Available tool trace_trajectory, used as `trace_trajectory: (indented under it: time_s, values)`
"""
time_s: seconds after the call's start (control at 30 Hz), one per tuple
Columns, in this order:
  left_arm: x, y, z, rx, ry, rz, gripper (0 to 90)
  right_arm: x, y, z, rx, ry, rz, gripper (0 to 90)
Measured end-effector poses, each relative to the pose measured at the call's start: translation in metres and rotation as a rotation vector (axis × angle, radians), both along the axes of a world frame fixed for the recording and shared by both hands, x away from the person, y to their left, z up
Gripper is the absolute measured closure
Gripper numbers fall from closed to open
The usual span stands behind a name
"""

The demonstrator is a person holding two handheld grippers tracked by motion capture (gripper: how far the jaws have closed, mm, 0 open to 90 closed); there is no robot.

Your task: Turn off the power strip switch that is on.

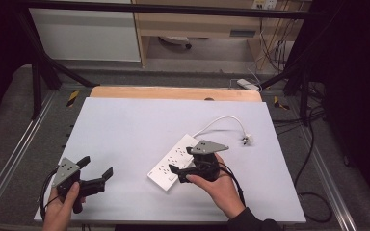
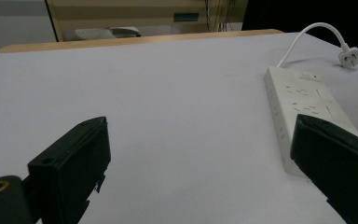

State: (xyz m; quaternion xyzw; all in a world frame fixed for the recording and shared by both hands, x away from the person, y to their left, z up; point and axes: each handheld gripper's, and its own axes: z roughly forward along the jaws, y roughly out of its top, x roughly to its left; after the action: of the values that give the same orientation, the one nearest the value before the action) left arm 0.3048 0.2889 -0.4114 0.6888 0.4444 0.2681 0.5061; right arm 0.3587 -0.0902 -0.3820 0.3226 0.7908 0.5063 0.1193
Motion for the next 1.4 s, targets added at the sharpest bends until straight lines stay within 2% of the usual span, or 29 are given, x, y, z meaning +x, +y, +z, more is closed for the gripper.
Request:
trace_trajectory:
  time_s: [0.1, 0.17, 0.2, 0.27, 0.3, 0.33, 0.43, 0.7, 1.0, 1.4]
  values:
    - [0.0, 0.0, 0.0, -0.002, 0.001, 0.0, 4.7, -0.001, 0.001, -0.001, 0.002, -0.001, 0.006, 20.7]
    - [0.0, 0.0, 0.0, -0.003, 0.001, -0.001, 4.7, -0.002, 0.002, -0.001, 0.003, -0.008, 0.023, 29.7]
    - [0.0, 0.0, 0.0, -0.002, 0.001, -0.001, 4.7, -0.002, 0.002, -0.001, 0.003, -0.008, 0.023, 29.7]
    - [0.0, 0.0, 0.0, -0.002, 0.001, -0.001, 4.7, -0.004, 0.005, -0.002, 0.001, -0.019, 0.037, 39.3]
    - [0.0, 0.0, 0.0, -0.002, 0.001, -0.001, 4.7, -0.004, 0.005, -0.002, 0.001, -0.019, 0.037, 39.3]
    - [0.0, 0.0, 0.0, -0.002, 0.001, 0.0, 4.7, -0.004, 0.006, -0.002, -0.006, -0.025, 0.04, 44.7]
    - [0.0, 0.0, 0.0, -0.002, 0.001, 0.0, 4.7, -0.005, 0.008, -0.004, -0.007, -0.031, 0.051, 53.7]
    - [0.0, 0.0, 0.0, -0.002, 0.0, 0.001, 4.7, -0.007, 0.011, -0.007, 0.003, -0.037, 0.077, 69.8]
    - [0.0, 0.0, 0.0, -0.001, -0.001, 0.0, 4.7, -0.009, 0.013, -0.012, 0.009, -0.04, 0.083, 81.0]
    - [0.0, 0.0, 0.0, 0.001, 0.0, -0.002, 4.7, -0.011, 0.017, -0.017, 0.003, -0.036, 0.1, 83.7]
